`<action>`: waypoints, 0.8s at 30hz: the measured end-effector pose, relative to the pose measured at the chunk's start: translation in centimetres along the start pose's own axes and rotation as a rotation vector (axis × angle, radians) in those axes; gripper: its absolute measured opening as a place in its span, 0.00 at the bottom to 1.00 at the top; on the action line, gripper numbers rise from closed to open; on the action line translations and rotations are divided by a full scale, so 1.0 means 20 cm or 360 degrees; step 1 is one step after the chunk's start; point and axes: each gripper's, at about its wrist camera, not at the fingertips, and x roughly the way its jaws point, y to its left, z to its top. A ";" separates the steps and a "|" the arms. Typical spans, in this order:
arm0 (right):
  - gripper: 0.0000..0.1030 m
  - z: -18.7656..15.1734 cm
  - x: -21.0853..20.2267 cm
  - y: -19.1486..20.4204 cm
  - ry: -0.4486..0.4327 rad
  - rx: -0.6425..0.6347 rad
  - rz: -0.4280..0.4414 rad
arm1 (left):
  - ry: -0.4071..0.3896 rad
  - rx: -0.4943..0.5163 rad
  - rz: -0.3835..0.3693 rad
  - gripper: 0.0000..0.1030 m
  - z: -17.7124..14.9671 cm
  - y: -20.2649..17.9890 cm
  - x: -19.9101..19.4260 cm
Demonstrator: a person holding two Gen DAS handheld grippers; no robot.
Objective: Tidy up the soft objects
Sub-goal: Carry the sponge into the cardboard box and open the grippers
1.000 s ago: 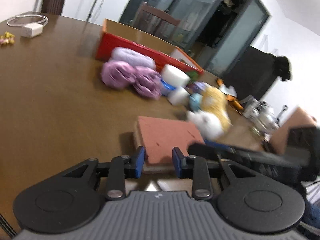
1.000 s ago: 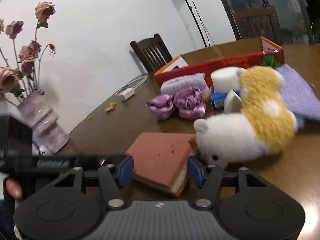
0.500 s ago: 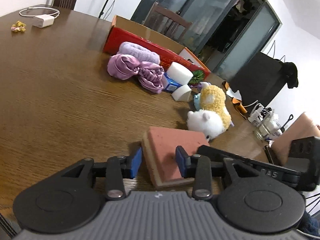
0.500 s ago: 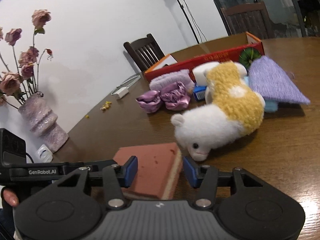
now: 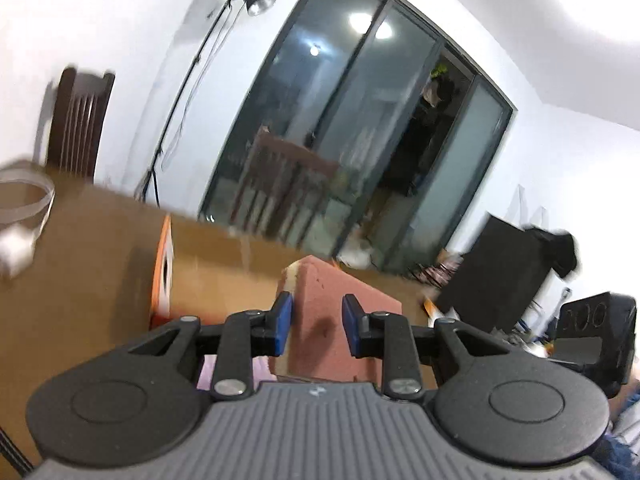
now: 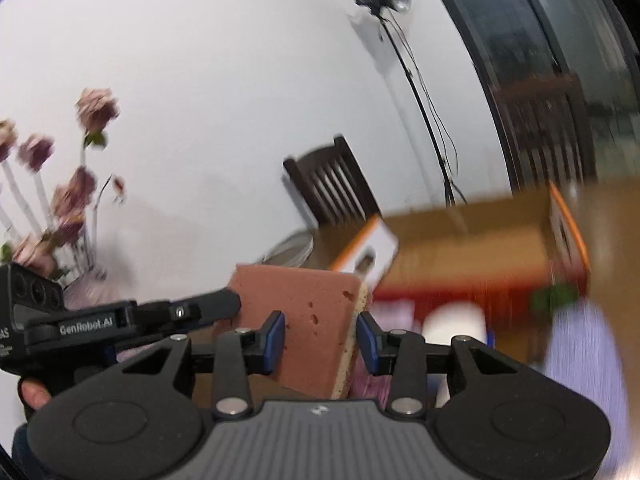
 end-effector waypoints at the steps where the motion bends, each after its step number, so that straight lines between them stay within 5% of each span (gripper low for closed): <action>1: 0.38 0.10 0.09 -0.05 0.0021 0.0010 -0.0006 | 0.0021 -0.0017 0.0023 0.28 0.09 0.03 0.13; 6: 0.38 0.46 0.62 -0.37 0.0216 0.0171 -0.0059 | 0.0138 -0.0195 0.0175 0.28 0.35 0.24 0.66; 12: 0.37 0.56 1.19 -0.69 0.0423 0.0343 -0.0147 | 0.0339 -0.0161 0.0410 0.35 0.34 0.45 1.15; 18: 0.37 0.47 1.48 -0.79 0.0566 0.0366 -0.0213 | 0.0367 -0.0017 0.0571 0.44 0.32 0.48 1.26; 24: 0.42 0.47 1.38 -0.77 0.0522 0.0308 -0.0241 | 0.0365 0.0044 0.0613 0.44 0.39 0.47 1.23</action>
